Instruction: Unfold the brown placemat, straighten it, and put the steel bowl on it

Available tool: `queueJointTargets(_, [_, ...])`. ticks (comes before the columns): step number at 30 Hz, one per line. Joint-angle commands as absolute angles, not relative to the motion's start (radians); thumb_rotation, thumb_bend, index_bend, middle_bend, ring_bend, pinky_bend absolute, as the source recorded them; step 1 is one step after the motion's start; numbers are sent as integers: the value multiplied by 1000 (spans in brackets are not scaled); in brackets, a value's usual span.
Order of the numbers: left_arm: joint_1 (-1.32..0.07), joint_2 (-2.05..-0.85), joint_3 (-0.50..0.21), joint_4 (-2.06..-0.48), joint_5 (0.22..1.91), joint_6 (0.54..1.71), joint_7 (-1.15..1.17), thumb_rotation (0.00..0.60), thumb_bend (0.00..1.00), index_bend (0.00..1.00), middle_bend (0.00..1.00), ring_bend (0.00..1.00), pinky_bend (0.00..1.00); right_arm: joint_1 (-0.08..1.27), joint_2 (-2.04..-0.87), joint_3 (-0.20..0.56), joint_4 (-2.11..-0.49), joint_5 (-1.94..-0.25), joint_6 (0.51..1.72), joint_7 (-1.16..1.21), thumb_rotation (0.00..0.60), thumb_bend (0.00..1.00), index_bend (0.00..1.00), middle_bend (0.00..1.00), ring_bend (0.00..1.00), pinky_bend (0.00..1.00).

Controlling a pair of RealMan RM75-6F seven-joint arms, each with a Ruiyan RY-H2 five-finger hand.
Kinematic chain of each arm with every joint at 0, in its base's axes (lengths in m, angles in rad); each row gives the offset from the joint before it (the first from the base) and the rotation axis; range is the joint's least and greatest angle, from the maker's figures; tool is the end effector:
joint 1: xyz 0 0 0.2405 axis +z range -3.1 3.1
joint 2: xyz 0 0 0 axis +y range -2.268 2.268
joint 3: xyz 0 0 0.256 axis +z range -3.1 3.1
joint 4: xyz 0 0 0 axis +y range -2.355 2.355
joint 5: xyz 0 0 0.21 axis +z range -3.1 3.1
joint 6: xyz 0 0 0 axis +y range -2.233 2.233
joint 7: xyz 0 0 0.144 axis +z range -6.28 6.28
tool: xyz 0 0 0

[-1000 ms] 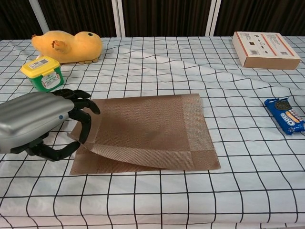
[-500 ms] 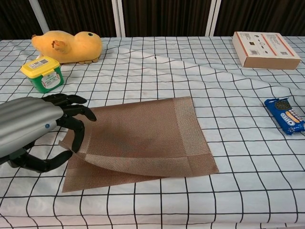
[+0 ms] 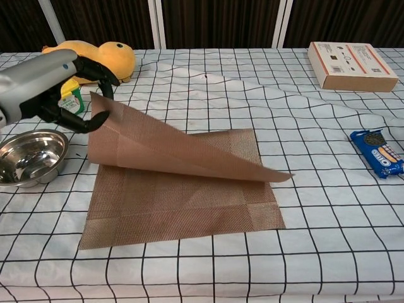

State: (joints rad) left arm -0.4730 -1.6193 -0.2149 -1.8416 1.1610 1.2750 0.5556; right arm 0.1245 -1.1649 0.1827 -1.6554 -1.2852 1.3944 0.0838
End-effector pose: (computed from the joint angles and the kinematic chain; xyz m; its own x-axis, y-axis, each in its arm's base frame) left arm -0.1238 0.2637 0.0044 0.2038 0.1634 0.9653 0.9626 -0.2133 -0.1671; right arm -0.3115 -0.2173 0.1573 0.1852 0.0572 0.9810 -0.9744 0.1405 0.1757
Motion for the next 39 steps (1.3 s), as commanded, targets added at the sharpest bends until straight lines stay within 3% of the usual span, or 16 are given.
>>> queueJointTargets(1, [-534, -1681, -367, -1769, 987, 1254, 526, 600, 462, 575, 212, 50, 106, 126, -1165, 183, -1655, -1284, 1391, 85, 600, 111, 0, 0, 4, 157])
queueJointTargets(8, [-659, -1734, -535, -1592, 800, 1205, 551, 600, 461, 573, 212, 50, 106, 128, -1166, 179, -1658, -1282, 1382, 80, 600, 110, 0, 0, 4, 157])
queueJointTargets(16, [-810, -1784, -628, -1367, 685, 1149, 588, 600, 432, 545, 210, 50, 106, 129, -1165, 181, -1659, -1274, 1380, 78, 600, 111, 0, 0, 4, 157])
queueJointTargets(22, [-872, -1805, -644, -1254, 639, 1139, 590, 600, 387, 493, 190, 49, 104, 130, -1164, 182, -1661, -1268, 1376, 77, 600, 111, 0, 0, 4, 157])
queueJointTargets(31, [-867, -1766, -633, -1214, 590, 1142, 586, 600, 117, 107, 77, 11, 70, 130, -1162, 178, -1664, -1269, 1373, 70, 600, 110, 0, 0, 3, 157])
queueJointTargets(39, [-787, -1656, -576, -1332, 636, 1144, 529, 600, 89, 75, 57, 0, 62, 130, -1162, 176, -1664, -1273, 1375, 64, 600, 110, 0, 0, 4, 157])
